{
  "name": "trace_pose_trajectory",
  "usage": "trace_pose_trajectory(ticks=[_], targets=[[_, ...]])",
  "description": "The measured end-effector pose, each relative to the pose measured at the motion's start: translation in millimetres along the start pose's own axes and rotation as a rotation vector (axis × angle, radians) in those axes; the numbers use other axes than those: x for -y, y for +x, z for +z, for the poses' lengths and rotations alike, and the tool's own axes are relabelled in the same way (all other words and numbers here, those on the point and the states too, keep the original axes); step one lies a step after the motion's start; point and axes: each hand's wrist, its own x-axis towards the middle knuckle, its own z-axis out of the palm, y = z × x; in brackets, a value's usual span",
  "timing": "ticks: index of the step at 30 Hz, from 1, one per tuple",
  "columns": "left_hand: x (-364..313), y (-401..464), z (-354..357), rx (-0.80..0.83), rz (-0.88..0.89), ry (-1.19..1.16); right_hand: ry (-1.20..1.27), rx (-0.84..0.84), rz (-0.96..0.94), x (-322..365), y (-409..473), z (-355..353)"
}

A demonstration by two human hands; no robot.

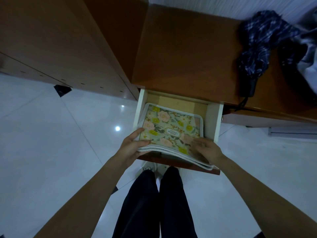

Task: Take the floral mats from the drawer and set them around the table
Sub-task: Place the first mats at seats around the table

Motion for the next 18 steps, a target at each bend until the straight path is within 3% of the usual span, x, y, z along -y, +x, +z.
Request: trace_pose_trajectory(ticks=[4,9,11,15,18], targets=[[-1.4,-13.7,-2.0,0.028,0.001,-0.046,0.080,-0.009,0.112,7.2,-7.7,-9.0],[0.5,-24.9,-7.8,0.063,0.006,-0.134,0.194,0.186,0.244,15.7,-22.2,-8.6],[2.2,-29.0,-9.8,0.080,0.000,-0.151,0.203,0.178,0.237,14.1,-29.7,-7.2],[7.4,-33.6,-21.2,0.064,-0.010,-0.013,0.359,0.024,0.242,-5.3,-38.1,-5.6],[9.9,-33.7,-36.6,0.084,-0.031,0.187,0.491,0.037,0.255,-14.6,-42.7,0.0]])
